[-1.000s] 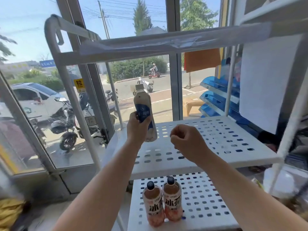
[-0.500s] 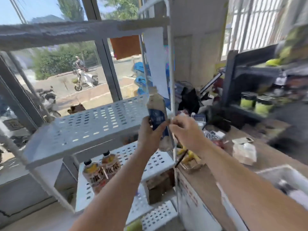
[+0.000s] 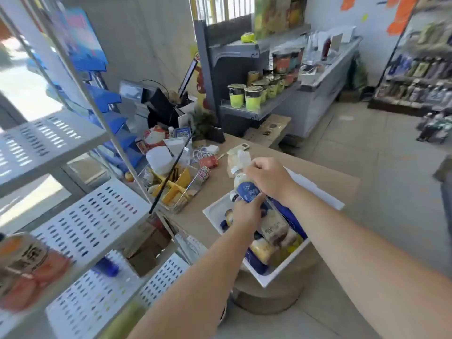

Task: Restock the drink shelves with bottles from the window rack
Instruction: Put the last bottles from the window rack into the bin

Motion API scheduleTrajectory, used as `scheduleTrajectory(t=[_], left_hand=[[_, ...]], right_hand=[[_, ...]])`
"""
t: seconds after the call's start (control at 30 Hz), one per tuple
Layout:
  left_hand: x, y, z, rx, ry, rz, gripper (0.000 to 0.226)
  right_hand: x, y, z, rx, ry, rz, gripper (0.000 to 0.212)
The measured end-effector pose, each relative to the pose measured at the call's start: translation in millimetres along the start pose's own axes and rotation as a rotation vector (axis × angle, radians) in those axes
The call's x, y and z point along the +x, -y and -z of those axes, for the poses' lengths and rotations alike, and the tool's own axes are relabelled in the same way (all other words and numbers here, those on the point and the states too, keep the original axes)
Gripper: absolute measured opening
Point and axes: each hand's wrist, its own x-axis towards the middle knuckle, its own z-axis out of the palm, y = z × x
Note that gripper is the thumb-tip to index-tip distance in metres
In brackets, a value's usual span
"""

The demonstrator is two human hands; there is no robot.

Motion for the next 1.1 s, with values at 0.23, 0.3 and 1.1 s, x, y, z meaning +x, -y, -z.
scheduleTrajectory(t=[0.23,0.3,1.1], left_hand=[[14,-6,-53,0.422,-0.075,-0.025,0.027],[18,-5,-57,0.529,-0.111,-0.041,0.031],[31,3,-4,0.09,0.027,-0.235,0.019]], right_hand=[[-4,-47,36,-0.04,-0.034,-0.145,0.041],[-1,-57,40,-0.055,-0.027,-0.185,0.042],[-5,-73,8,-0.103,-0.132,-0.266,0.034]])
